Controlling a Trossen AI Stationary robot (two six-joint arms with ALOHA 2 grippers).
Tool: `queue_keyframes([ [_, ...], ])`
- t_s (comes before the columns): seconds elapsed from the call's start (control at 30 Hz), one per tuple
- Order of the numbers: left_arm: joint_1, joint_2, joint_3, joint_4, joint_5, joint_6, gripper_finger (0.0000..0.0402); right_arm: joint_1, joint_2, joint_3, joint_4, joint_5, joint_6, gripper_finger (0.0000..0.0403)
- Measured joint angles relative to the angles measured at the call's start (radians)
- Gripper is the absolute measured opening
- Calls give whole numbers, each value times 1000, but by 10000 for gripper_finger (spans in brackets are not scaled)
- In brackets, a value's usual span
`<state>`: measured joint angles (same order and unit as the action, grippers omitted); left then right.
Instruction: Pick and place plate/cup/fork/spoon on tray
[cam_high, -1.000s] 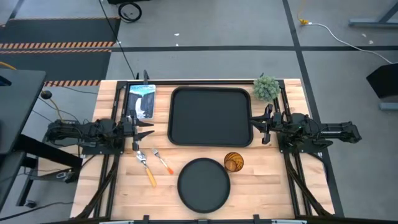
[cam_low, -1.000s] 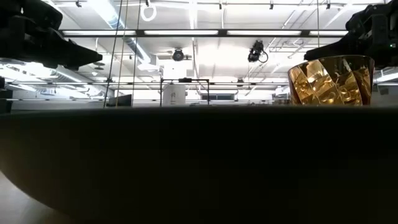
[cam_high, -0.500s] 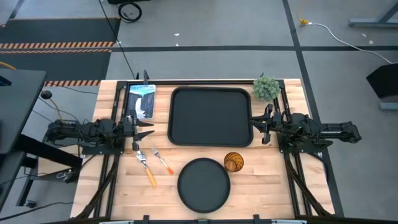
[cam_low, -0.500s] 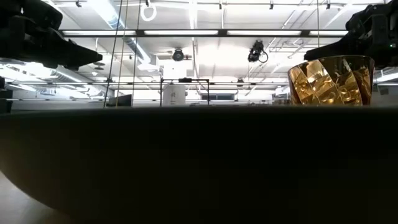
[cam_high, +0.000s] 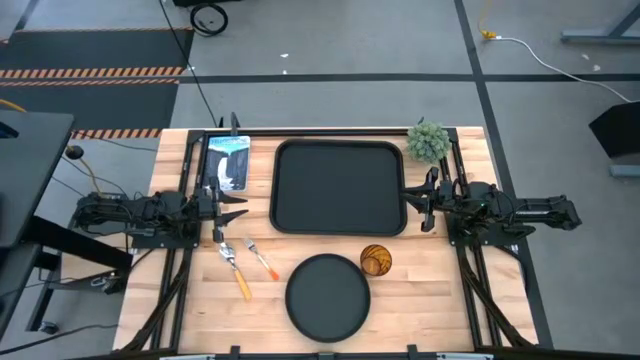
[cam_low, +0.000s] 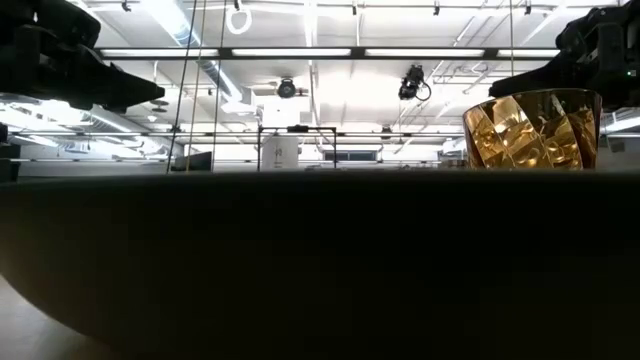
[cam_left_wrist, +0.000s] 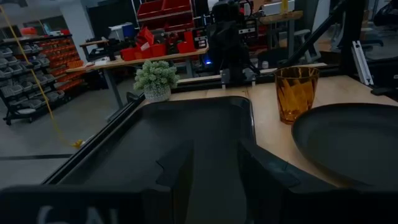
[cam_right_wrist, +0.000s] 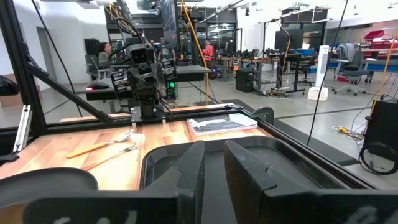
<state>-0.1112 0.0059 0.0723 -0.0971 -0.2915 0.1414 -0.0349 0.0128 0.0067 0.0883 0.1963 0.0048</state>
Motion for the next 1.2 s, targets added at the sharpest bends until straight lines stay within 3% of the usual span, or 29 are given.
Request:
queue_keyframes([
  [0.3, 0, 0, 0, 3, 0, -7, 133, 0, 0, 0, 0, 0, 0, 68],
  [0.47, -5, 1, 0, 29, 12, -356, 133, 0, 0, 0, 0, 0, 0, 68],
  [0.53, -3, 1, 0, 56, 7, -426, 133, 0, 0, 0, 0, 0, 0, 68],
  [1.0, -5, 1, 0, 77, 34, -641, 133, 0, 0, 0, 0, 0, 0, 68],
  [1.2, -5, 123, 0, 329, 109, -657, 133, 0, 0, 0, 0, 0, 0, 68],
])
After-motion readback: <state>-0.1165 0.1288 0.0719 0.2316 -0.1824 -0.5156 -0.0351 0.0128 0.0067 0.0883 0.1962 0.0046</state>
